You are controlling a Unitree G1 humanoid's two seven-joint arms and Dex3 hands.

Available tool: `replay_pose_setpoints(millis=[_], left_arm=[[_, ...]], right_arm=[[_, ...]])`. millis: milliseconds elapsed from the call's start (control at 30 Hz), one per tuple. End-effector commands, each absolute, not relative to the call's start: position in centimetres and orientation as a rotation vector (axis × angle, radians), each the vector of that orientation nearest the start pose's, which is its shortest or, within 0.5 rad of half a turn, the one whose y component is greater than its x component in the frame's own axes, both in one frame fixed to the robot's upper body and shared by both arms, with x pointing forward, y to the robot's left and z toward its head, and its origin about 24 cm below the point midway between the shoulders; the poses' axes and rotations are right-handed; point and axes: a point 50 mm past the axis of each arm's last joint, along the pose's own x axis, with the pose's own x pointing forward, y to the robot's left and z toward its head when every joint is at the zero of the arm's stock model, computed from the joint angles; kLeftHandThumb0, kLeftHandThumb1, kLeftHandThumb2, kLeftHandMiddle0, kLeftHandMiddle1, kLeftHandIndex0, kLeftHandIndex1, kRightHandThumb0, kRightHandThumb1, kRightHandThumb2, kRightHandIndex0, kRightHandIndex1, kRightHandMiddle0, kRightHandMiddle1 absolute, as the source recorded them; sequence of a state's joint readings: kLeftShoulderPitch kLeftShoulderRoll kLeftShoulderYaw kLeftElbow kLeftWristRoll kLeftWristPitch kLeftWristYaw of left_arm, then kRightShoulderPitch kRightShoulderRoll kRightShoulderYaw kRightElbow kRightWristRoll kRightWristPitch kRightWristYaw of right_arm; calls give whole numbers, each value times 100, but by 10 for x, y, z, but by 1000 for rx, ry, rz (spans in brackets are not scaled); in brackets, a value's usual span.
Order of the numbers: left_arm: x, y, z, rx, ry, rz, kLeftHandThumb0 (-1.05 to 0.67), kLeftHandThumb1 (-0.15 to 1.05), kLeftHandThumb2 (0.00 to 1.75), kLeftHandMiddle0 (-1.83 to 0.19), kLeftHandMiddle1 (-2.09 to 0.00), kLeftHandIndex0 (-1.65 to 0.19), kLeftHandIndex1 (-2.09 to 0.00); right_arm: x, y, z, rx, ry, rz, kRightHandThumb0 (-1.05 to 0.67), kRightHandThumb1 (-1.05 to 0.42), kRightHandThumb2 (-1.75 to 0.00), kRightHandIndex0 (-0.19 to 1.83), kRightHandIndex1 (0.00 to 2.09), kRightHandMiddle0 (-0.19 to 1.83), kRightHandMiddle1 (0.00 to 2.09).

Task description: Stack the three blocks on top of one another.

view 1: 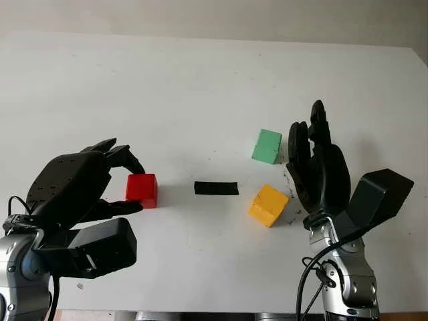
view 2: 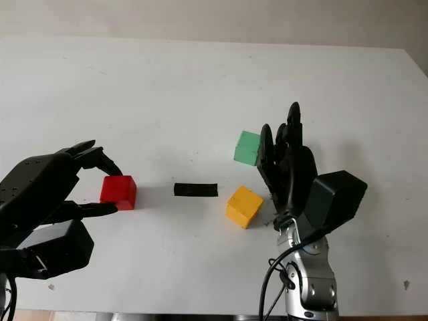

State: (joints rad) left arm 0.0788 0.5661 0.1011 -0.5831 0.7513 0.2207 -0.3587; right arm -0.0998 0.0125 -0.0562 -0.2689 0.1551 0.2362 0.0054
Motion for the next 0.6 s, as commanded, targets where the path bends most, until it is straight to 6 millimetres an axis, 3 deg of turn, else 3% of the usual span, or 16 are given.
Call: replay_pose_setpoints(millis=[0, 267, 567], left_arm=[[221, 219, 158, 1266, -143, -34, -43, 92, 6, -30, -6, -38, -123], [222, 217, 158, 951, -249, -127, -43, 98, 6, -25, -5, -37, -122], [231, 199, 166, 811, -314, -256, -42, 94, 5, -23, -5, -47, -113]], right_arm=[[265, -151, 109, 155, -146, 21, -53, -105, -53, -19, 0, -19, 3], [264, -150, 109, 155, -142, 18, -54, -105, -52, -19, 0, -19, 4], [263, -147, 108, 134, -140, 12, -56, -105, -51, -19, 0, -19, 4]])
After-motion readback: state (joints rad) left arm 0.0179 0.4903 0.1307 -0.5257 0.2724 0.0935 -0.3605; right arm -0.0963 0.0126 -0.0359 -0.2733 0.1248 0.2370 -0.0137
